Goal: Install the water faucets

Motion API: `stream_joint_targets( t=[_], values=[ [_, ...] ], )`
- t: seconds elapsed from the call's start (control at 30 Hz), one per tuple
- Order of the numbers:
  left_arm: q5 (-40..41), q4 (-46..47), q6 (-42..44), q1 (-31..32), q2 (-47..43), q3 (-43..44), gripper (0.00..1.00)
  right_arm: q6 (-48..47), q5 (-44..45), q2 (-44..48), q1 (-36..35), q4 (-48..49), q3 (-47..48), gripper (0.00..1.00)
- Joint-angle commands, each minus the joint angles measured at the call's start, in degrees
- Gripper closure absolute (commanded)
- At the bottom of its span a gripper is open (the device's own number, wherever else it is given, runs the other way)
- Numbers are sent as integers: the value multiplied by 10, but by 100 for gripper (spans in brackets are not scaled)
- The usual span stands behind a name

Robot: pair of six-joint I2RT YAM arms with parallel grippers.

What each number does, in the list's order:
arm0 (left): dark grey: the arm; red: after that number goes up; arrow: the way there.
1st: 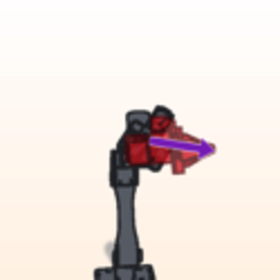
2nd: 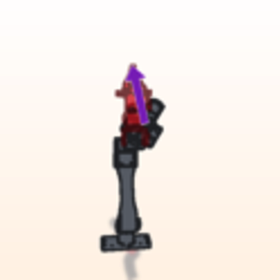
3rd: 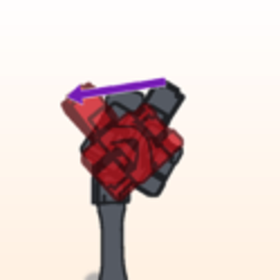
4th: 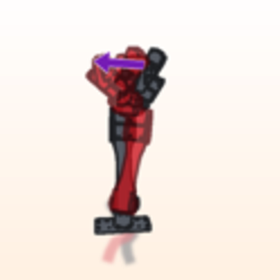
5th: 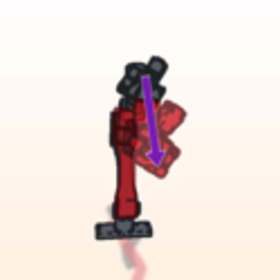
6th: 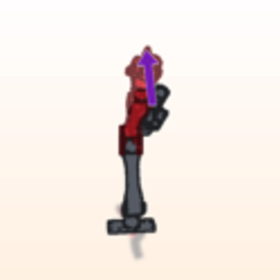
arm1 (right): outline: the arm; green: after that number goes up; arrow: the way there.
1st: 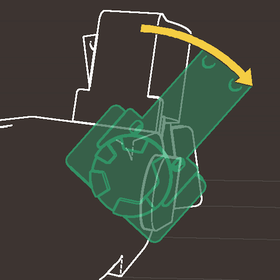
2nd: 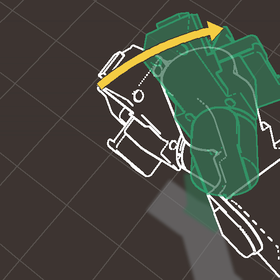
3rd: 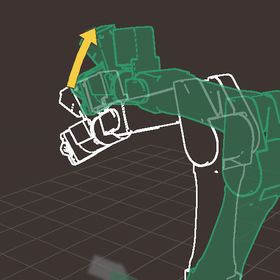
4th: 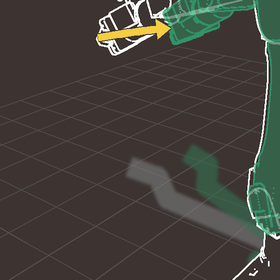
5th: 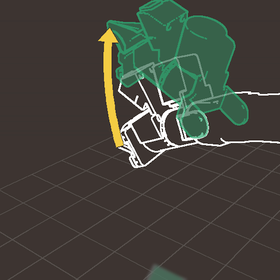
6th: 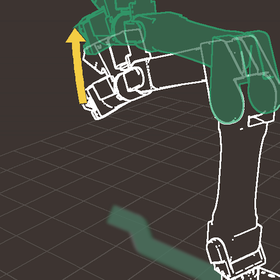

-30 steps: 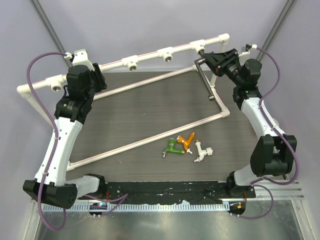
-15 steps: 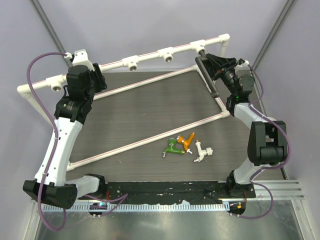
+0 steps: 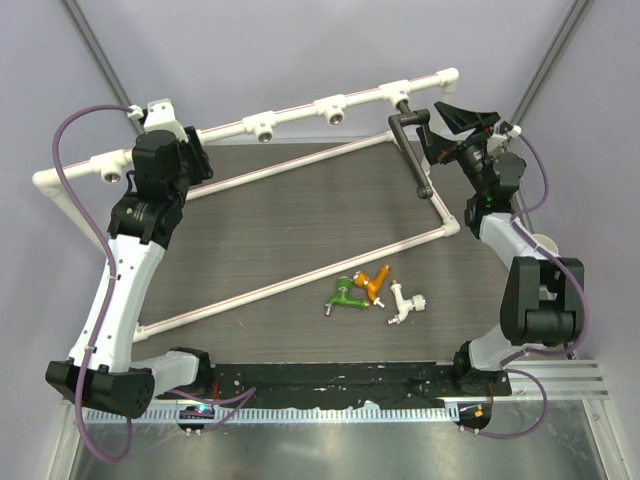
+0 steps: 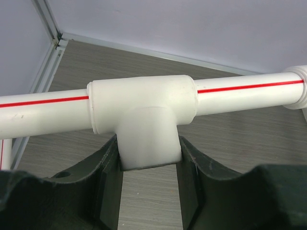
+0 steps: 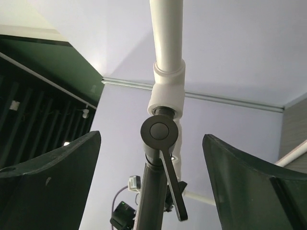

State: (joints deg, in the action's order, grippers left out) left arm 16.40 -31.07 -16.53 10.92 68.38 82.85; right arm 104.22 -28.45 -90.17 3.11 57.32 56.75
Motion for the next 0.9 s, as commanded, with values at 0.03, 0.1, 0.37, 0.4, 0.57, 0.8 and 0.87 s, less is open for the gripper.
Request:
stream_joint_targets(
  t=[0.03, 0.1, 0.37, 0.4, 0.57, 0.8, 0.87],
  values=[
    [64, 13, 4, -21, -25, 11, 100, -160, 19, 110, 27, -185, 5, 5],
    [64, 13, 4, -21, -25, 11, 100, -258, 40, 140, 35, -267, 19, 3],
    [64, 13, 3, -21, -25, 11, 100, -558, 197, 229, 33, -569, 146, 0],
    [63, 13, 3, -21, -25, 11, 100, -588, 211, 232, 27, -596, 162, 0],
    [62, 13, 2, -21, -25, 11, 100, -807, 387, 233, -85, -727, 275, 0],
    [61, 13, 1, -22, -25, 11, 100, -1016, 557, 146, -265, -844, 406, 4],
    [61, 13, 1, -22, -25, 11, 100, -1068, 585, 126, -297, -869, 438, 5]
  ],
)
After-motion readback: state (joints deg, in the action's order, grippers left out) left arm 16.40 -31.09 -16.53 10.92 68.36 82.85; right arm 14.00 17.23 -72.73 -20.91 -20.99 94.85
